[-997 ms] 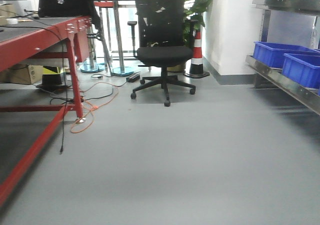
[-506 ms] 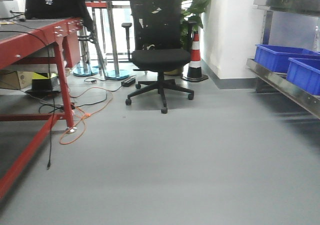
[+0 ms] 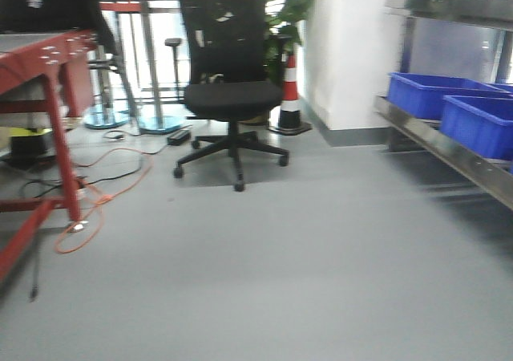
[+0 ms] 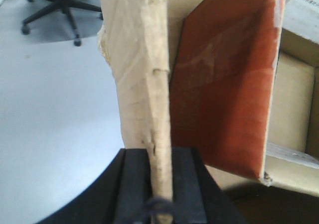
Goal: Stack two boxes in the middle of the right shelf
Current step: 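Turn and drive the base toward the steel shelf with blue bins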
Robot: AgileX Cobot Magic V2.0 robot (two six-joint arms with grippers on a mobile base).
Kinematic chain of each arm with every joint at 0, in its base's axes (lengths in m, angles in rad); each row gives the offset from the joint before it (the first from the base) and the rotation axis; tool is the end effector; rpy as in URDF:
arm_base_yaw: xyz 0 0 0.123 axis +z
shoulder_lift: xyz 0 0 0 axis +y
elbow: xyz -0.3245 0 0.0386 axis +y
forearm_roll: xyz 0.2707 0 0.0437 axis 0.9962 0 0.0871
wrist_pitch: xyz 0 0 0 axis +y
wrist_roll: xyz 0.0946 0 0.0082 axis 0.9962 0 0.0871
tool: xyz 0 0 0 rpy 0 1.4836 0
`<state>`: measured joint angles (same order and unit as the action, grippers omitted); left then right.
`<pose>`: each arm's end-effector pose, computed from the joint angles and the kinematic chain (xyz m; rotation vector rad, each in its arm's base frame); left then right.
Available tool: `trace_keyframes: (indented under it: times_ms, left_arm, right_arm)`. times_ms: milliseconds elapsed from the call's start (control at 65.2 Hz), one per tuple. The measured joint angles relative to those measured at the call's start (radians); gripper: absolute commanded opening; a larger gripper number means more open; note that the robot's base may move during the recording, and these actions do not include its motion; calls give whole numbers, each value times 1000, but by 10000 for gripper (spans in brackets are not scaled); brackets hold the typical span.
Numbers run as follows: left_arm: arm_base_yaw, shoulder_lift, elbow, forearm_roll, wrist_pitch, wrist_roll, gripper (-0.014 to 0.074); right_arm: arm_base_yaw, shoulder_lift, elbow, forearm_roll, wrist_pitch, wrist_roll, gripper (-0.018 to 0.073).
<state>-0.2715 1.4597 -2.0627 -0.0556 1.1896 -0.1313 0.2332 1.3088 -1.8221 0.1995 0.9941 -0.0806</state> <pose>0.2721 -0.0808 0.5939 0.1563 2.0780 -0.3127 0.2438 0.0741 0.5822 -0.3098 1.9400 0.3357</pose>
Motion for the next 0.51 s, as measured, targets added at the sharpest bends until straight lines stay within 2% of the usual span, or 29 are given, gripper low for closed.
trace_keyframes:
  times_ms: [506]
  left_arm:
    - [0,0,0,0,0,0,-111]
  right_arm:
    - [0,0,0,0,0,0,-153]
